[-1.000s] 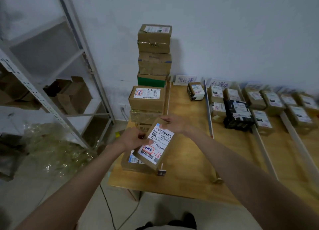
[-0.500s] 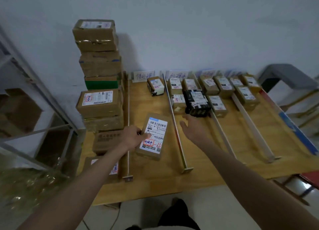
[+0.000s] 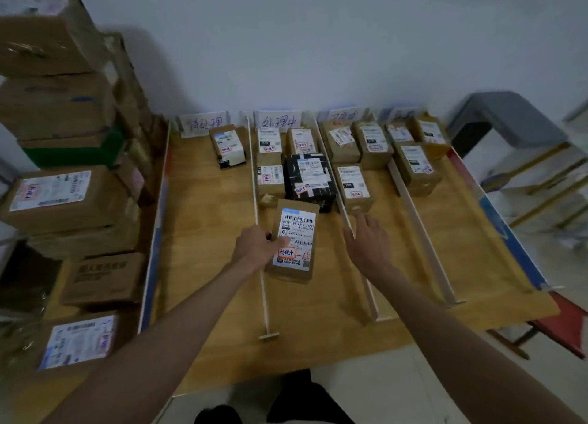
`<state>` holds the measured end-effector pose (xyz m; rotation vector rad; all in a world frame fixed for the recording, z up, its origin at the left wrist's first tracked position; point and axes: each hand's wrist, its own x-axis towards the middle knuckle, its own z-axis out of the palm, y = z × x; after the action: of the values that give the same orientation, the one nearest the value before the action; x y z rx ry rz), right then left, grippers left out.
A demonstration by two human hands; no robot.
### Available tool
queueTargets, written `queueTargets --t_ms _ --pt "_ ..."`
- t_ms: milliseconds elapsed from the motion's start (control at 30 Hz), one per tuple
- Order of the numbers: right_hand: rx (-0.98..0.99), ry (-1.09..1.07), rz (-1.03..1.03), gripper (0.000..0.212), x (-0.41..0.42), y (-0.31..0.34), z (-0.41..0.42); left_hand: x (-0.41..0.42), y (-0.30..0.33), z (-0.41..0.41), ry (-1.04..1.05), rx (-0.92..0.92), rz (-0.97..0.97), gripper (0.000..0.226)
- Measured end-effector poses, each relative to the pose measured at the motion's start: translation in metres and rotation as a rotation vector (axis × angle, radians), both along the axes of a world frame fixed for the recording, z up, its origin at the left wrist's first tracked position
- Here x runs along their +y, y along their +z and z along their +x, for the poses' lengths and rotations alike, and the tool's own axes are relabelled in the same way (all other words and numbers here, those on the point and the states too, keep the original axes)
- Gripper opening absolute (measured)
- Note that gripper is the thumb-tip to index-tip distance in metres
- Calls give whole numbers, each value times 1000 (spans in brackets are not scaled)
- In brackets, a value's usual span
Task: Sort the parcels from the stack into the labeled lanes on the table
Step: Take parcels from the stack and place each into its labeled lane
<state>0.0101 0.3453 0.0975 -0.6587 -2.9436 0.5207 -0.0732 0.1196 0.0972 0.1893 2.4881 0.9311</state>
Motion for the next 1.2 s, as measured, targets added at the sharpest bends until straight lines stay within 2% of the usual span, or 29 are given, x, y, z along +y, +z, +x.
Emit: queueTargets --t_ms 167,300,733,933,1100,1200 --pt "-44 9 -19 44 60 -13 -3 64 -31 3 69 -59 -53 42" --pt "-73 21 -43 43 91 -26 -4 100 -56 2 120 -96 -70 39" --pt "-76 13 -101 38 129 -60 -7 148 -98 -13 244 -183 -120 40" --pt "-86 29 -110 38 135 -59 -7 162 -100 -20 242 -181 -98 43" --pt "-71 68 -88 39 131 -46 -13 157 -87 -25 191 -146 -195 45" --pt "-48 117 -39 36 119 -32 -26 137 -66 -28 193 -54 -248 50"
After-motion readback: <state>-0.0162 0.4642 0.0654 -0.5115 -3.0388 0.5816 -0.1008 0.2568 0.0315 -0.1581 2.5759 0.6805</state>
